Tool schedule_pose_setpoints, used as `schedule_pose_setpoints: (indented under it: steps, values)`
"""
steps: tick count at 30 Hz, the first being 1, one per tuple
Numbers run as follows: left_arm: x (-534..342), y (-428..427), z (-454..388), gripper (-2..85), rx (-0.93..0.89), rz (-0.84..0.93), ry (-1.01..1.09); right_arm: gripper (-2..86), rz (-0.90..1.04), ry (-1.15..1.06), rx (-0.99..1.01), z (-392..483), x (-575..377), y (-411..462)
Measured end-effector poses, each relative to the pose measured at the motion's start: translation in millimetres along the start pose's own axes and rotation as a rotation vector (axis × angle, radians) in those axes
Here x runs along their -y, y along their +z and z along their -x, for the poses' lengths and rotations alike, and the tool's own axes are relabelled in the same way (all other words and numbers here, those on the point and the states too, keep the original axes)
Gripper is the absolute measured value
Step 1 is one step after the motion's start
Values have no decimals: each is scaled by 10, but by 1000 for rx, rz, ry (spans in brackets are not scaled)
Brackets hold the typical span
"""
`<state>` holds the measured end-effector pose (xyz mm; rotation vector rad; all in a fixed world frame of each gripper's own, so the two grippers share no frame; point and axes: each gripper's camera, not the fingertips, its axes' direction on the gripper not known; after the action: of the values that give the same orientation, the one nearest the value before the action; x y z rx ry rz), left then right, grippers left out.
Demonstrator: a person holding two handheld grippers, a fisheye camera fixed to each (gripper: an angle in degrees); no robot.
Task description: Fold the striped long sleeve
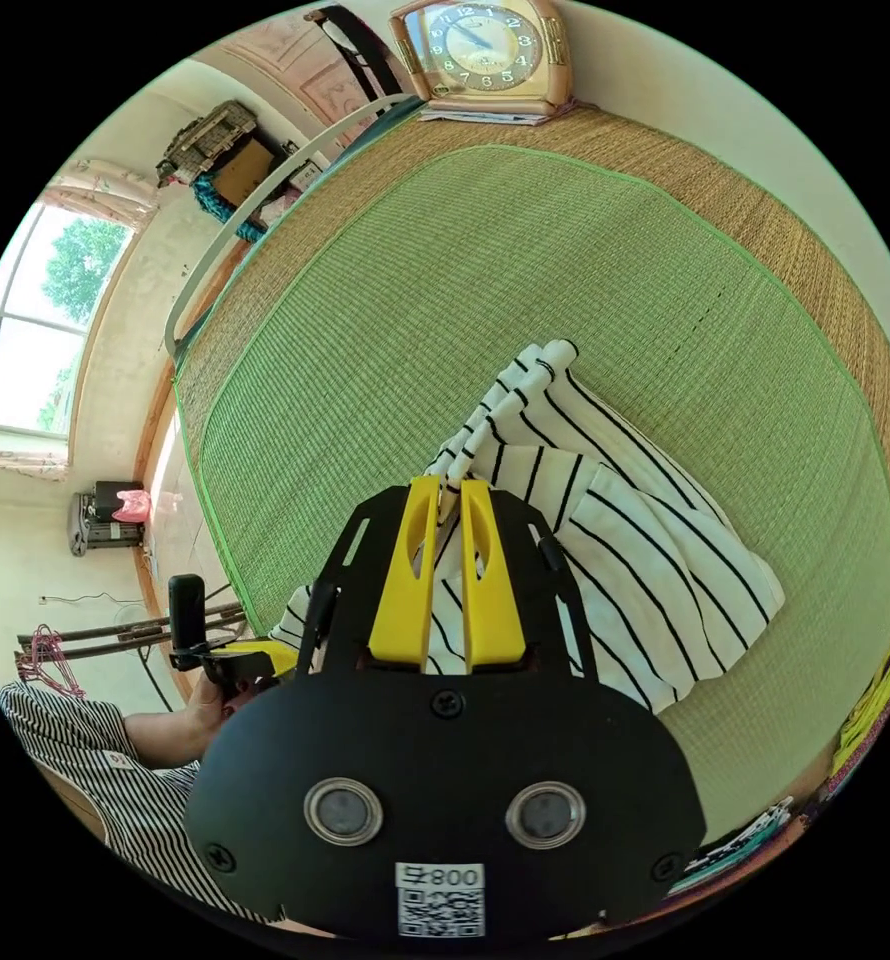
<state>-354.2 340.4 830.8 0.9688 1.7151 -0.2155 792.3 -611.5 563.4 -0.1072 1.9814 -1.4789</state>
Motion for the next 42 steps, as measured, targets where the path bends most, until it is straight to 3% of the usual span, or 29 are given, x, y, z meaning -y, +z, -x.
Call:
schedule_pose_setpoints:
  steps: [11,15,20,26,30,33,38,42]
  values:
    - [-208,-16,-702,2,186,75,211,8,-72,-67,-10,211,-123,27]
    - [-210,52,-708,2,285,84,196,1,27,-71,-46,212,-56,451]
    - [-358,91,-729,2,249,73,164,1,-21,-61,-18,194,-147,428]
    - [-510,196,-1085,2,305,71,307,1,-134,-75,82,251,-780,77]
    - [-568,314,-1083,2,384,78,313,1,-56,-111,163,415,-1433,235]
    - [-637,417,-988,1,464,97,285,1,67,-90,87,437,-1727,570]
    - [-845,545,-1065,1,491,95,286,1,19,-34,165,282,-1881,610]
    - [-1003,707,-1270,1,511,104,348,1,-9,-62,100,335,-2020,502]
